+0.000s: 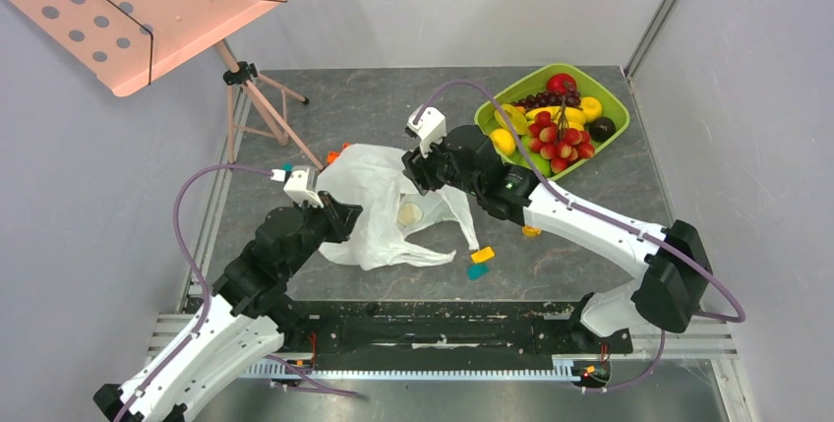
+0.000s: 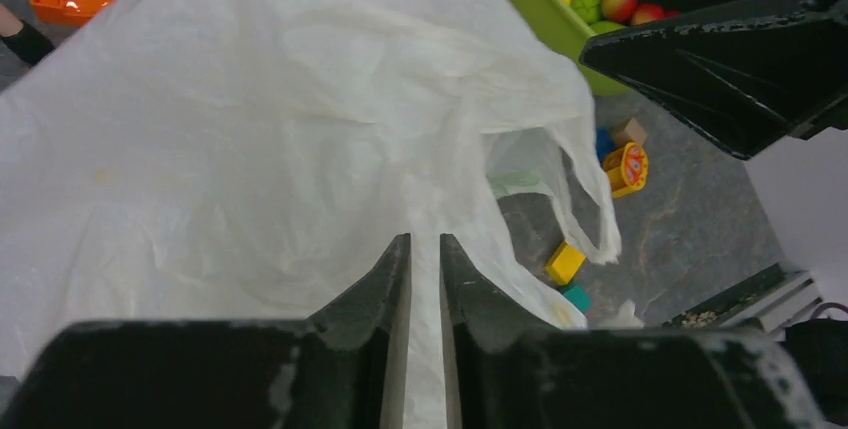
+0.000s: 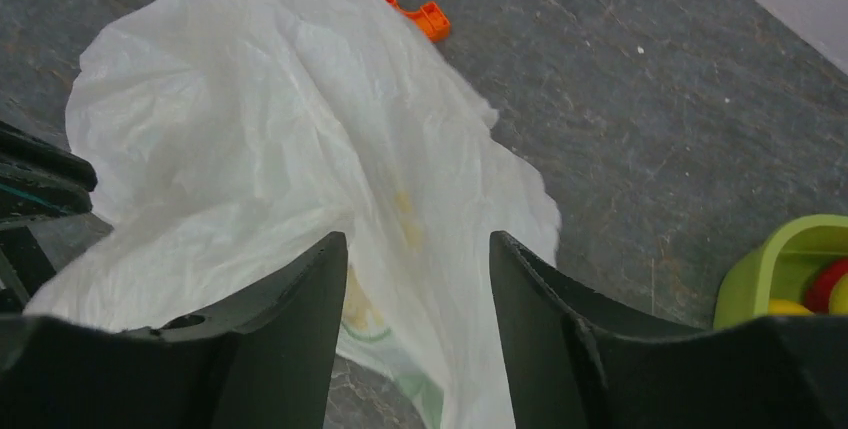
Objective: Take the fake fruits out of the plastic bag
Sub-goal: Place the plastic bag at the center of the board, then reset both arms
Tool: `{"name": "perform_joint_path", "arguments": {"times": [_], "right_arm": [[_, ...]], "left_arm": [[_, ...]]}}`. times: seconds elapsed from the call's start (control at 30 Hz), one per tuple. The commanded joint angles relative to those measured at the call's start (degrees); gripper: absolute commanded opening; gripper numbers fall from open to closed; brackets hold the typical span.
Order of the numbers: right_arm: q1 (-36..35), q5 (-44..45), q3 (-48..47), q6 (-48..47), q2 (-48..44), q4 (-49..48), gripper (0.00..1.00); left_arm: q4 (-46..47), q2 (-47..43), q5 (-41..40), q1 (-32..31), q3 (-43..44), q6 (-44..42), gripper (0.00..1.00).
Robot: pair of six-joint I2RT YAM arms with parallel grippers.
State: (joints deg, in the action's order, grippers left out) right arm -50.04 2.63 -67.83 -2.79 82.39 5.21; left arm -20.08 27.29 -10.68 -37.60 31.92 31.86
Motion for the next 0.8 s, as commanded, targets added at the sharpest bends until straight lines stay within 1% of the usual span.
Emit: {"name": "perform_joint_path", "arguments": {"times": [0.0, 0.07, 0.1, 0.13, 0.23, 0.3, 0.33, 0.43, 0.47, 0.53, 0.63, 0.7, 0.77], "right_arm": [[-0.2, 4.5, 0.9, -1.0, -3.3, -1.5, 0.66], [-0.1, 6.3, 2.0, -1.7, -5.1, -1.5, 0.75], [-0.1, 6.7, 2.5, -2.1, -6.0, -1.5, 0.78], [-0.1, 7.4, 3.1, -2.5, -7.0, -1.4, 0.80], [0.0, 9.7, 5.2, -2.2, -9.8, -0.8, 0.83], [0.1, 10.7, 7.4, -1.3, -12.2, -0.7, 0.85], [0.1, 11.2, 8.6, -0.6, -13.5, -0.6, 0.86], [0.2, 12.0, 13.4, 1.5, -18.0, -0.1, 0.90], [0.2, 12.2, 14.8, 2.4, -19.8, 0.2, 0.94], [0.2, 13.6, 18.6, 4.8, -23.6, 0.6, 0.98], [0.2, 15.9, 24.7, 7.9, -29.7, 1.4, 0.98], [0.2, 17.6, 27.8, 9.8, -33.2, 3.1, 0.98], [0.2, 18.9, 30.5, 11.0, -35.9, 4.8, 0.98]], "left_arm": [[-1.6, 0.3, -1.6, 0.3, 1.0, -1.5, 0.28], [-1.6, -0.4, -2.0, 0.2, 0.6, -1.5, 0.40], [-1.5, -0.8, -2.4, 0.3, 0.3, -1.6, 0.48], [-1.7, -1.0, -2.6, 0.3, 0.2, -1.5, 0.55], [-1.6, -0.6, -2.7, 0.2, 0.0, -1.8, 0.83], [-1.8, 0.4, -1.9, 0.3, 0.3, -2.2, 0.95], [-1.8, 1.0, -1.0, 0.2, 0.6, -2.7, 0.99], [-2.4, 2.4, 0.4, 0.3, 1.7, -3.3, 1.00], [-2.6, 2.6, 0.3, 0.3, 1.8, -3.0, 1.00], [-3.4, 2.8, -0.4, 0.3, 2.2, -1.8, 1.00], [-5.9, 3.2, -1.5, 0.3, 3.0, -0.8, 1.00], [-6.7, 3.9, 0.2, 0.3, 3.5, -1.8, 1.00], [-8.1, 5.0, -0.9, 0.2, 4.2, -0.9, 1.00]]}}
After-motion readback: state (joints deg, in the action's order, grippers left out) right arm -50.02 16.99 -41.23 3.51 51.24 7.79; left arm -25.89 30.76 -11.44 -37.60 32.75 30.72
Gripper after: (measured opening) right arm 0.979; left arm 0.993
